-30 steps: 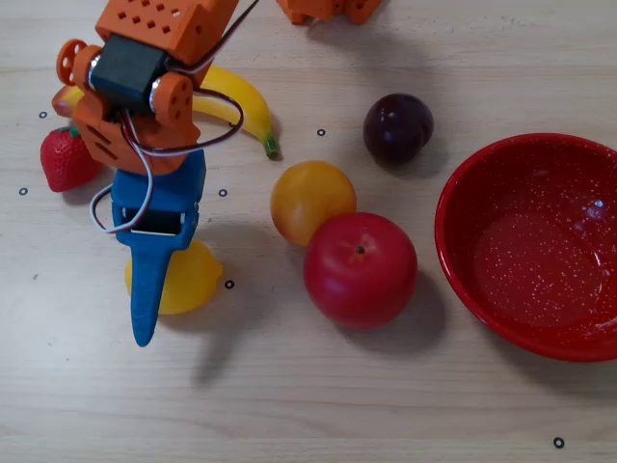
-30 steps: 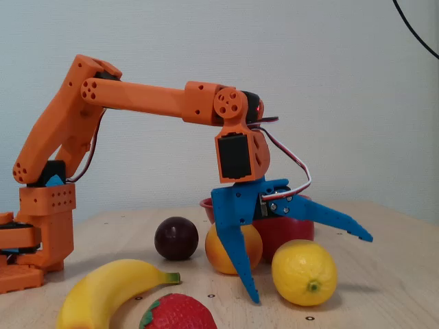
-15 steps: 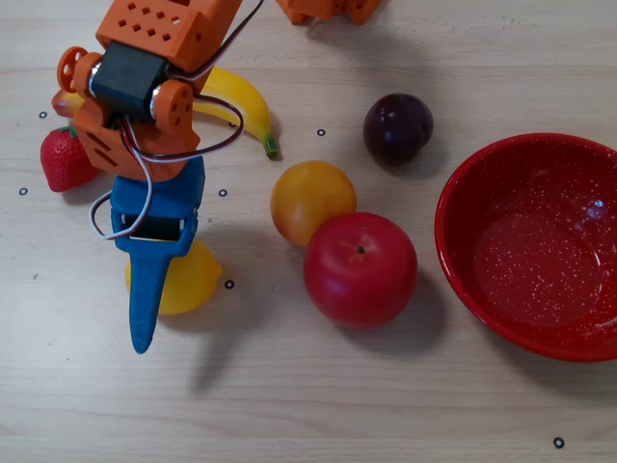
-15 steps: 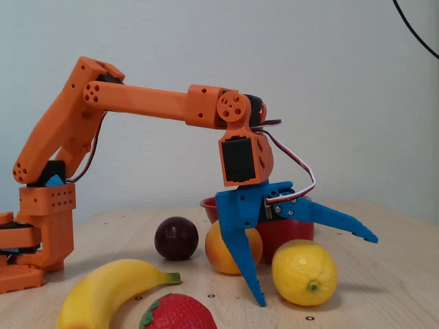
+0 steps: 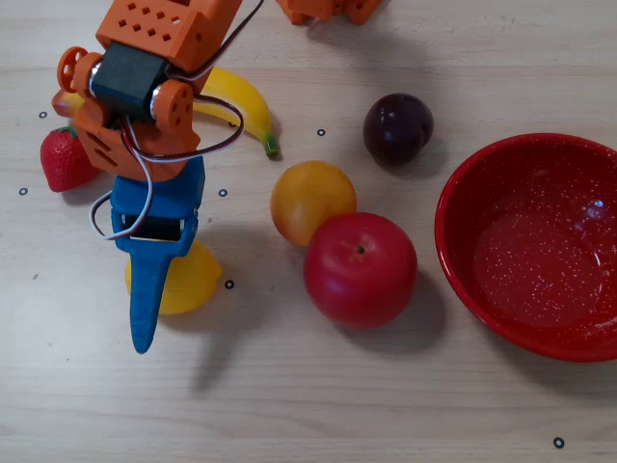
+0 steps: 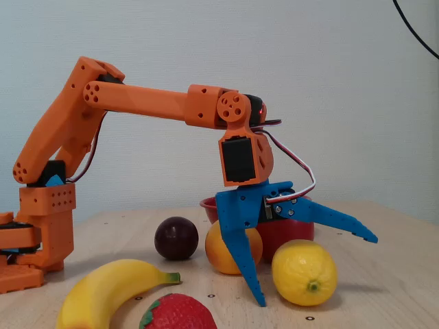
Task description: Put the lemon in the red bowl.
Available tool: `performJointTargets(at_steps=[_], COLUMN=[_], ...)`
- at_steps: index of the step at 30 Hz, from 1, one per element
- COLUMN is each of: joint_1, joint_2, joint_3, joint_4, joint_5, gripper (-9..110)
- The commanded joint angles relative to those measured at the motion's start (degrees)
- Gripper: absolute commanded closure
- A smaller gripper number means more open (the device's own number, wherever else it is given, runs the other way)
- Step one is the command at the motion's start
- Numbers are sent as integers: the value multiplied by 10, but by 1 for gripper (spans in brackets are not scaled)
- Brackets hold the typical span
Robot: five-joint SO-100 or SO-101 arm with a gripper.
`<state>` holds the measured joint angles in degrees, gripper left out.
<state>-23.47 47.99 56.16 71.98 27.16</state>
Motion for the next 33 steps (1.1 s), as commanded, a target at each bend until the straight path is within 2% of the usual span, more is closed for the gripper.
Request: performJointTargets(at_steps=[1, 28, 33], joint_1=[11, 8, 7], joint_2=[25, 24, 25], joint_3=[-44, -40, -35], joint_4=[-6, -11, -15], joint_5=[26, 33, 33], gripper=[41, 67, 69])
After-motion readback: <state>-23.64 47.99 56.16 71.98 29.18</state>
